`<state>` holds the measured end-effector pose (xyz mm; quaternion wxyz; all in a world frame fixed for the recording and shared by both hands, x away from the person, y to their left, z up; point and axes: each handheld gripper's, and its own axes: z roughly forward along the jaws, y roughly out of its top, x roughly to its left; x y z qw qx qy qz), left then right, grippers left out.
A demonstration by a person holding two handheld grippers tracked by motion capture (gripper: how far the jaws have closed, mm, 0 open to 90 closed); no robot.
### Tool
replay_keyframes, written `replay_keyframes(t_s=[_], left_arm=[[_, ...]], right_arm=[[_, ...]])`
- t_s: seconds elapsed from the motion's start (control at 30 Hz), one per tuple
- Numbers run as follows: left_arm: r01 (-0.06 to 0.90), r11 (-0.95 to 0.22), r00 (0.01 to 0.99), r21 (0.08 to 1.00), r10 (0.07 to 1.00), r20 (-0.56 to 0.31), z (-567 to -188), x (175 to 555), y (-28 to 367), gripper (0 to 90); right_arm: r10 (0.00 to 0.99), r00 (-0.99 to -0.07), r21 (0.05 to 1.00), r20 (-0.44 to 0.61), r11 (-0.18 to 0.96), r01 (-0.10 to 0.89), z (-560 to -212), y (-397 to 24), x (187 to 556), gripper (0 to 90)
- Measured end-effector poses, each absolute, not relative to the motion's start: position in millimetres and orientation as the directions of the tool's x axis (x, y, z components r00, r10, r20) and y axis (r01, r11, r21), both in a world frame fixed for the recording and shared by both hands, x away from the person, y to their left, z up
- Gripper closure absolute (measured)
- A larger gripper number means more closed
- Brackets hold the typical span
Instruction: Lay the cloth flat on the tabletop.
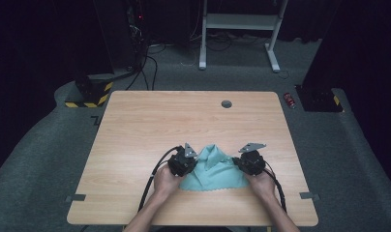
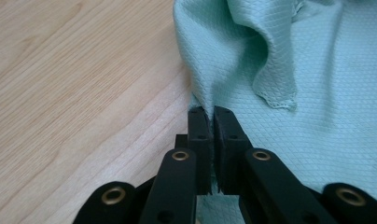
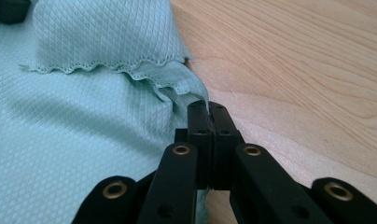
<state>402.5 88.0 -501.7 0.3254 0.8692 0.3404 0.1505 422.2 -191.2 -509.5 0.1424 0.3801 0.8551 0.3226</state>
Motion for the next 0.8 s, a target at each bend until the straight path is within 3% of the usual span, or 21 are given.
replay_keyframes(t_s=[0.23,0.33,0.43,0.6,0.67,0.8], left_arm=[[0.528,-0.518,0.704,0.673,0.711,-0.004,-503,399,100,83.0],[0.508,-0.489,0.688,0.71,0.725,0.007,-496,399,103,63.0],[0.491,-0.457,0.685,0.741,0.729,-0.004,-487,400,102,56.5],[0.483,-0.474,0.698,0.736,0.716,0.003,-489,408,87,59.8],[0.504,-0.472,0.699,0.724,0.714,-0.021,-495,413,82,66.6],[0.511,-0.484,0.707,0.71,0.707,-0.027,-503,417,79,84.4]], right_arm=[[0.729,-0.684,0.667,0.028,0.496,0.556,-508,-193,417,88.3],[0.723,-0.691,0.691,0.013,0.493,0.528,-503,-191,414,74.3],[0.722,-0.691,0.721,0.025,0.466,0.513,-495,-187,410,65.4],[0.654,-0.755,0.71,-0.045,0.553,0.437,-494,-158,404,56.8],[0.649,-0.759,0.699,-0.053,0.567,0.436,-499,-150,407,57.4],[0.658,-0.753,0.677,-0.001,0.555,0.484,-508,-148,417,73.9]])
